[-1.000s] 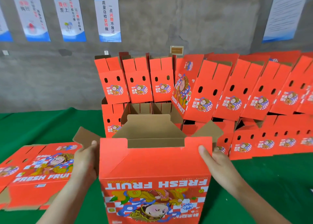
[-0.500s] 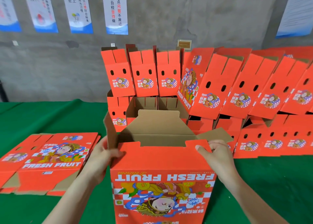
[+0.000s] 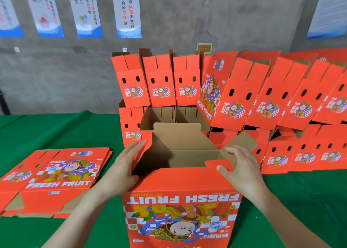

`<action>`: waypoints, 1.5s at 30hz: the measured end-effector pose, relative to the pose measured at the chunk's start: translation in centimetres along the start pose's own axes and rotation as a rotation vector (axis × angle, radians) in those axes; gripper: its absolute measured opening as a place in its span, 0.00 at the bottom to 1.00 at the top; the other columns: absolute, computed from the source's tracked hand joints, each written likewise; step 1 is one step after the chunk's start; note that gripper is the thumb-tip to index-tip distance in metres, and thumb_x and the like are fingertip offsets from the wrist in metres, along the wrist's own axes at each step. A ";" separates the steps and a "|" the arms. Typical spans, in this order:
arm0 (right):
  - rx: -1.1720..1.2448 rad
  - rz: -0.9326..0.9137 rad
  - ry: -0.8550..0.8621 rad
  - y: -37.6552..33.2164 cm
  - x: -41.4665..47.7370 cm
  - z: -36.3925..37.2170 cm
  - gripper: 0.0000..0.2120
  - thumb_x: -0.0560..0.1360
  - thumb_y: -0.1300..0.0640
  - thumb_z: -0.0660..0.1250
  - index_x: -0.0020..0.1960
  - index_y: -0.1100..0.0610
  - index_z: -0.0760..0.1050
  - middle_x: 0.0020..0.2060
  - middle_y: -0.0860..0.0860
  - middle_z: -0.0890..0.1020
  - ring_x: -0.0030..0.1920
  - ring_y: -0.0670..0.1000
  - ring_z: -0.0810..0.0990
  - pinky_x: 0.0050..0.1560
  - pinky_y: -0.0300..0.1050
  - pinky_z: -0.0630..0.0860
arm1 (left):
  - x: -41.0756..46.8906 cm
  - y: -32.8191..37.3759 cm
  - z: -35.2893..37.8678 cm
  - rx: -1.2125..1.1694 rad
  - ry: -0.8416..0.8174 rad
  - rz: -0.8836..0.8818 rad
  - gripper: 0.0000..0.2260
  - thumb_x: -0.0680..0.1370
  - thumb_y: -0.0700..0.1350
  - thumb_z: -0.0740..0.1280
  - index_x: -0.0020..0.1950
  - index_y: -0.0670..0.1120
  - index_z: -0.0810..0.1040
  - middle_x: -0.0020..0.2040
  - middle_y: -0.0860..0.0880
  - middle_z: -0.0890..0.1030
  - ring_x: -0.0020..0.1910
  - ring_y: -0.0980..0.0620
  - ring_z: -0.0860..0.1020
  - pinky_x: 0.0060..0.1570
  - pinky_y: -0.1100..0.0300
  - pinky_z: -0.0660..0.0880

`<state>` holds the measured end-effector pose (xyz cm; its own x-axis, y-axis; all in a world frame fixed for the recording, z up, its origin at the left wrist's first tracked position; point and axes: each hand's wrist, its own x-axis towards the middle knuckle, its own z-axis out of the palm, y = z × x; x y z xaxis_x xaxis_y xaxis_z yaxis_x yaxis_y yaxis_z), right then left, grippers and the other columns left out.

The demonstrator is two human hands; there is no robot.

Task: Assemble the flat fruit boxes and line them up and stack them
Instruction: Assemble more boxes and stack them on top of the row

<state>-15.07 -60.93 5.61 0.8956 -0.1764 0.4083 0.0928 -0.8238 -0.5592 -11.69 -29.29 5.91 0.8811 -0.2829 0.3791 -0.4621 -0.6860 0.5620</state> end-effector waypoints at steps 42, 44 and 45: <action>0.064 -0.346 -0.346 2.2 0.8 -1.2 0.10 0.77 0.50 0.66 0.57 0.49 0.80 0.60 0.36 0.75 0.65 0.34 0.64 0.61 0.21 0.53 | 5.6 -1.1 1.6 0.038 -0.090 0.051 0.35 0.70 0.35 0.74 0.73 0.51 0.66 0.70 0.50 0.60 0.69 0.47 0.62 0.71 0.50 0.61; 0.108 -0.342 -0.252 2.3 0.9 -0.7 0.07 0.76 0.55 0.68 0.51 0.52 0.83 0.55 0.39 0.79 0.62 0.36 0.70 0.63 0.27 0.59 | 5.4 -0.8 1.5 -0.011 -0.056 0.077 0.32 0.69 0.33 0.74 0.70 0.49 0.71 0.67 0.51 0.64 0.65 0.50 0.67 0.68 0.60 0.63; 0.131 -0.345 -0.197 2.2 0.9 -0.4 0.05 0.76 0.58 0.69 0.49 0.53 0.84 0.52 0.40 0.81 0.59 0.36 0.72 0.63 0.30 0.62 | 5.3 -0.7 1.5 -0.028 -0.041 0.081 0.29 0.68 0.33 0.74 0.68 0.47 0.74 0.65 0.51 0.65 0.62 0.52 0.69 0.65 0.67 0.64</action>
<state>-14.25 -63.16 5.05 0.8673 0.2150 0.4490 0.4450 -0.7391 -0.5058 -6.52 -31.26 6.43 0.8437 -0.3647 0.3938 -0.5343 -0.6409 0.5512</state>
